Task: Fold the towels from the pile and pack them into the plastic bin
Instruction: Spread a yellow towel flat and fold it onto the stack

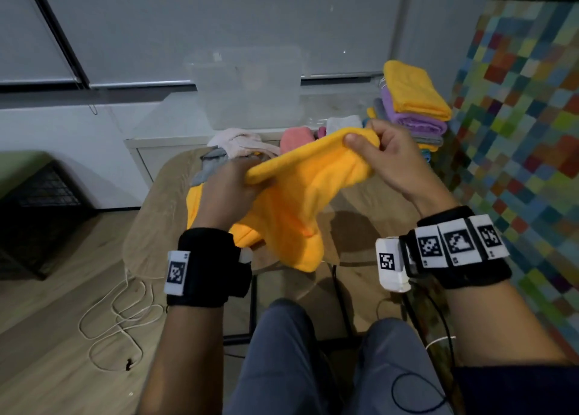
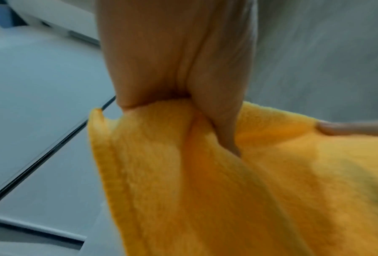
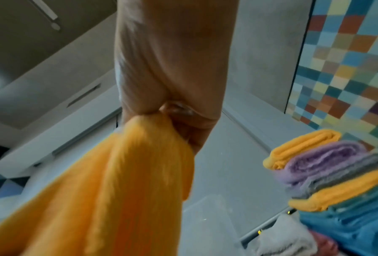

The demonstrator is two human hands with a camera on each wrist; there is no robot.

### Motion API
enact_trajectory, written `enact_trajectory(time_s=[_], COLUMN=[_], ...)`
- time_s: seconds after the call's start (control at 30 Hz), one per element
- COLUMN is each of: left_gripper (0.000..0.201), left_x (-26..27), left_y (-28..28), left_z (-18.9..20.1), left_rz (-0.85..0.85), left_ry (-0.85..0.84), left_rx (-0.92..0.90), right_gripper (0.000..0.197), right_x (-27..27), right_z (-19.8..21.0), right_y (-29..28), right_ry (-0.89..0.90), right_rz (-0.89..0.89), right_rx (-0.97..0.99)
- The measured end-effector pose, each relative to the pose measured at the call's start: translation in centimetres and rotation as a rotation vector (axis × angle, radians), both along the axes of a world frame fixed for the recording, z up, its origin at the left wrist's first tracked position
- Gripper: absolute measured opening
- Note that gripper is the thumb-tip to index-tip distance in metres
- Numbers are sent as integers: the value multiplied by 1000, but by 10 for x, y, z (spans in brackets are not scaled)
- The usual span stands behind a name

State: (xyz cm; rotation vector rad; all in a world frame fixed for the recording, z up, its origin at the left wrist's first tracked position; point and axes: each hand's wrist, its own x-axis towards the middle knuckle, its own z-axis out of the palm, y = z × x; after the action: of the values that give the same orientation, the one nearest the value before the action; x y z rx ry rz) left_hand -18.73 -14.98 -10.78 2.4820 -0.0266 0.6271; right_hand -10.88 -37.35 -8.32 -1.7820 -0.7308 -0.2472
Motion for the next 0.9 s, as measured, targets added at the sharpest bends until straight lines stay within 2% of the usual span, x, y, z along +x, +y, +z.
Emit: enact_trajectory(time_s=[0.03, 0.13, 0.17, 0.2, 0.27, 0.37, 0.5, 0.6, 0.67, 0.77, 0.83, 0.9], left_gripper=[14, 27, 21, 15, 18, 19, 17, 22, 21, 26, 19, 15], left_x=[-1, 0, 2, 5, 7, 14, 27, 34, 45, 75, 97, 118], left_y=[3, 20, 25, 31, 31, 25, 23, 28, 36, 44, 39, 34], left_z=[6, 23, 26, 26, 31, 38, 37, 30, 21, 7, 3, 8], left_rz=[3, -13, 50, 114, 219, 250, 197, 124, 49, 26, 51, 96], left_ry=[-57, -200, -262, -308, -373, -423, -397, -323, -304, -250, -238, -271], left_rx=[-56, -270, -266, -234, -193, -187, -237, -222, -265, -401, -477, -513], right_gripper=[28, 29, 25, 18, 4, 26, 20, 17, 17, 35, 22, 19], right_x=[-1, 0, 3, 8, 18, 28, 34, 39, 47, 64, 80, 93], right_z=[4, 14, 15, 15, 16, 19, 20, 13, 8, 1, -1, 5], right_y=[-5, -25, -32, -39, -50, -59, -62, -71, -81, -82, -76, -70], right_ry=[27, 179, 178, 142, 9, -127, -227, -178, -83, 244, 487, 568], right_rz=[15, 62, 17, -70, -311, -657, -842, -987, -990, -862, -669, -556], right_rx=[-78, -478, -582, -601, -453, -177, -22, 50, 187, 418, 647, 781])
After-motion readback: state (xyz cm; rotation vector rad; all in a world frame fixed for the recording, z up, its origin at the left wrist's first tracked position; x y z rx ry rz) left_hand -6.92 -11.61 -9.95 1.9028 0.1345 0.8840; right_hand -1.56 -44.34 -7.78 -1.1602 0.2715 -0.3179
